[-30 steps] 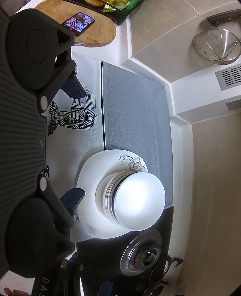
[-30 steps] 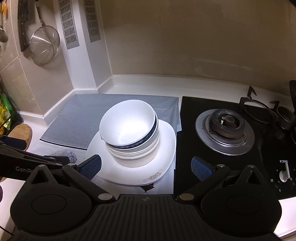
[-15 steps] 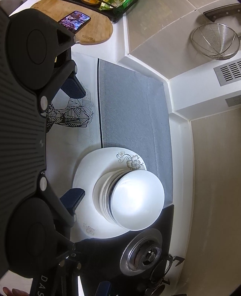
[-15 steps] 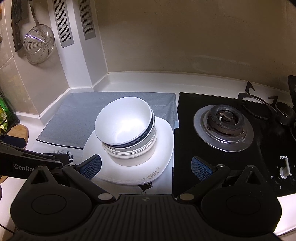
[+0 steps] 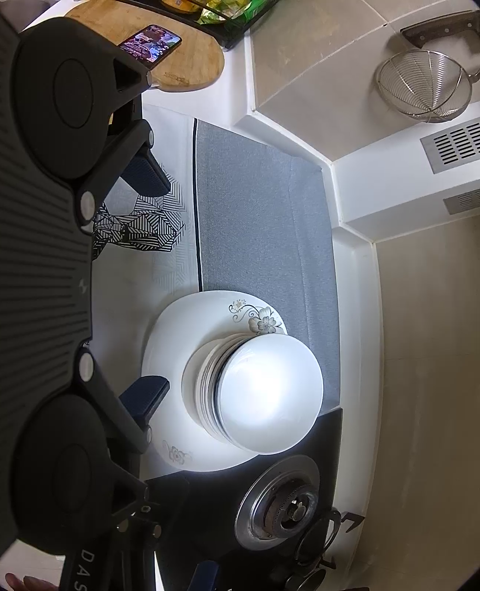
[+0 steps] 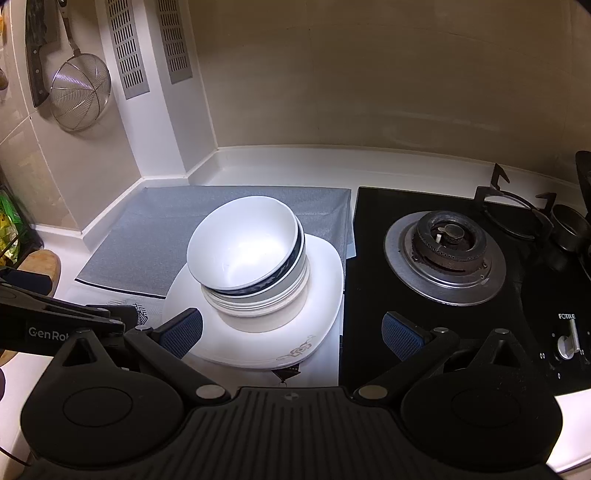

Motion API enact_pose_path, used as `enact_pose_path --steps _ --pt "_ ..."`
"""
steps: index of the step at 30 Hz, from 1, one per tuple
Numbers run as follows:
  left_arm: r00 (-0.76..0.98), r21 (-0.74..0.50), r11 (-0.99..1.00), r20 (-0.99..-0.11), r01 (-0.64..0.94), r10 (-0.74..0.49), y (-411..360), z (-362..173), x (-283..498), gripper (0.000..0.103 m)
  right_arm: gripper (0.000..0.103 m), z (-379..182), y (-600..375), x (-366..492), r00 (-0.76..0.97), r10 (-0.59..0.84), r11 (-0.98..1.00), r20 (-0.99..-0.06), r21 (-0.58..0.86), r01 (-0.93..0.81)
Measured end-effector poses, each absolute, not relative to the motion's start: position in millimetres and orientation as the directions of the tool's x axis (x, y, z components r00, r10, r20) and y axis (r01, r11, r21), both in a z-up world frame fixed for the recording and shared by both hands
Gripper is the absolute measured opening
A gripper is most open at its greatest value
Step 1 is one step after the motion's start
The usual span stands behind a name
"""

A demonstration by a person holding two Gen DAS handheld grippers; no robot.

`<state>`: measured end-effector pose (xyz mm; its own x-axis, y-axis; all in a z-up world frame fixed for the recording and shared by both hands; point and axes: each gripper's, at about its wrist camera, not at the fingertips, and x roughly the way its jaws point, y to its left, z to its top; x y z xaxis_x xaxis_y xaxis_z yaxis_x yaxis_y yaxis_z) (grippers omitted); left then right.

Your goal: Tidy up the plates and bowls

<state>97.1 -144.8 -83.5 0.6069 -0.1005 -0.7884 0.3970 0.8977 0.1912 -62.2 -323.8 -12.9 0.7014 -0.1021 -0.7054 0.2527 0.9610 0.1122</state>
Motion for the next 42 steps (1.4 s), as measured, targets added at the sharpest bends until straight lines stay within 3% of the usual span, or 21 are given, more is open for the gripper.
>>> enact_pose_path --steps 42 --pt "0.612 0.198 0.895 -0.785 0.400 -0.100 -147.2 -82.0 99.7 0.103 0.103 -10.2 -323.4 -58.3 0.710 -0.107 0.961 -0.696 0.110 0.252"
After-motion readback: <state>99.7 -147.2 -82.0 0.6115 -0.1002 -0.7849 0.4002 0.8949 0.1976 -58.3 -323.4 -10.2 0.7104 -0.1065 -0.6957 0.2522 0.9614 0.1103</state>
